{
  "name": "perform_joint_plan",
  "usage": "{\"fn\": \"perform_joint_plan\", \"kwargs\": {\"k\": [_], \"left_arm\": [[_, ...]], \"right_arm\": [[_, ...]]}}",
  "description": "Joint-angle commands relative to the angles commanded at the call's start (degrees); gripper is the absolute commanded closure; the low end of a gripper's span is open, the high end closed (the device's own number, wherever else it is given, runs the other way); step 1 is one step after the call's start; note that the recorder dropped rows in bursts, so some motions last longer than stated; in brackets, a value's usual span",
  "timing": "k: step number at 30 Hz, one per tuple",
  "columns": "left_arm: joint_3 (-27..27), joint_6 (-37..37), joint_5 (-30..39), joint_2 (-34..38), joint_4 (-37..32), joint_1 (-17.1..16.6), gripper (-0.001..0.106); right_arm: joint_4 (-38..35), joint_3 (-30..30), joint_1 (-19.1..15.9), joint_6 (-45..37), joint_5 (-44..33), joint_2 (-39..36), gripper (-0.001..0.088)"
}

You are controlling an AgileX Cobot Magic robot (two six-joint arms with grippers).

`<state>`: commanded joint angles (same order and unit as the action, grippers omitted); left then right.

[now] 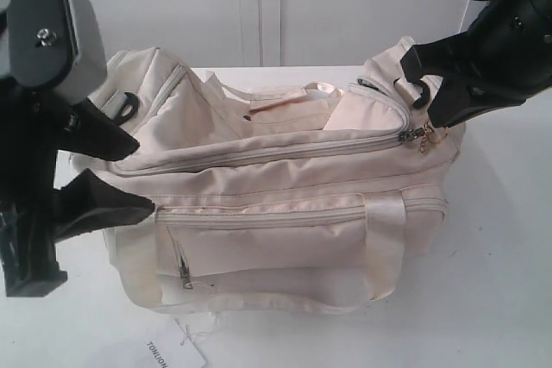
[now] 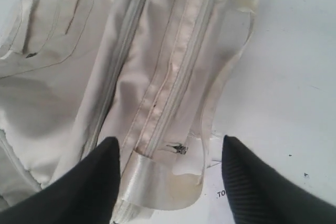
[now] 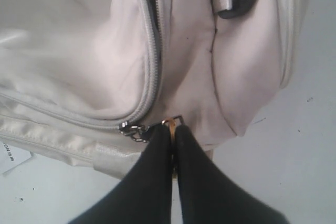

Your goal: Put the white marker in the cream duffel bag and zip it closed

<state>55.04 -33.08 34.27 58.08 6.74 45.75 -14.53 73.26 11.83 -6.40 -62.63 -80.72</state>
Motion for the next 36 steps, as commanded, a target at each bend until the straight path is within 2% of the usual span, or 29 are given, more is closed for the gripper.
{"fn": "perform_joint_plan", "kwargs": {"k": [3,8,15,22,33,36], "left_arm": [[-0.26,-3.13,-1.69,1.2,-1.09,4.07,0.045],[-0.35,-3.13,-7.03,5.18,-3.24,8.56,0.045],[-0.35,-2.79,-17.55,13.65,-16.0,16.19,0.045],[-0.24,-2.83,-31.88,21.79,-16.83,16.68,0.045],[-0.03,-2.83,-43.39,28.65,-16.83,16.68,0.045],[1.5,-2.93,-43.54,30.44,-16.83,16.68,0.045]], "right_arm": [[-0.12,0.0,0.0,0.0,0.0,0.0,0.0868],[-0.12,0.0,0.0,0.0,0.0,0.0,0.0868],[-0.1,0.0,0.0,-0.52,0.0,0.0,0.0868],[-0.21,0.0,0.0,-0.51,0.0,0.0,0.0868],[-0.21,0.0,0.0,-0.51,0.0,0.0,0.0868],[-0.21,0.0,0.0,-0.51,0.0,0.0,0.0868]]}}
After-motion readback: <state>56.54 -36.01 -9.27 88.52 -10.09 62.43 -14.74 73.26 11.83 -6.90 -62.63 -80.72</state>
